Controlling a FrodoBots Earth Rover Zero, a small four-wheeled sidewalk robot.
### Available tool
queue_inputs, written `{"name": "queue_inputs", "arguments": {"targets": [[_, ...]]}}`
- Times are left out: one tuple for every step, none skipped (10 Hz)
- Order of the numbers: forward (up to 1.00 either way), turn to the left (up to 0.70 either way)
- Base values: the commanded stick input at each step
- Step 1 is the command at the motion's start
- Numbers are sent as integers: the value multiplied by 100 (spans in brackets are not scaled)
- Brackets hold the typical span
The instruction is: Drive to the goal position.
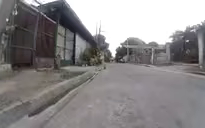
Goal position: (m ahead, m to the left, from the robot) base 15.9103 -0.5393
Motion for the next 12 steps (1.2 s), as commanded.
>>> {"name": "queue_inputs", "arguments": {"targets": [[70, 0], [70, -10], [70, -26], [70, -24], [70, -7], [70, 0], [70, 0], [70, 0], [70, 0], [70, 0], [70, 0], [70, 0]]}}
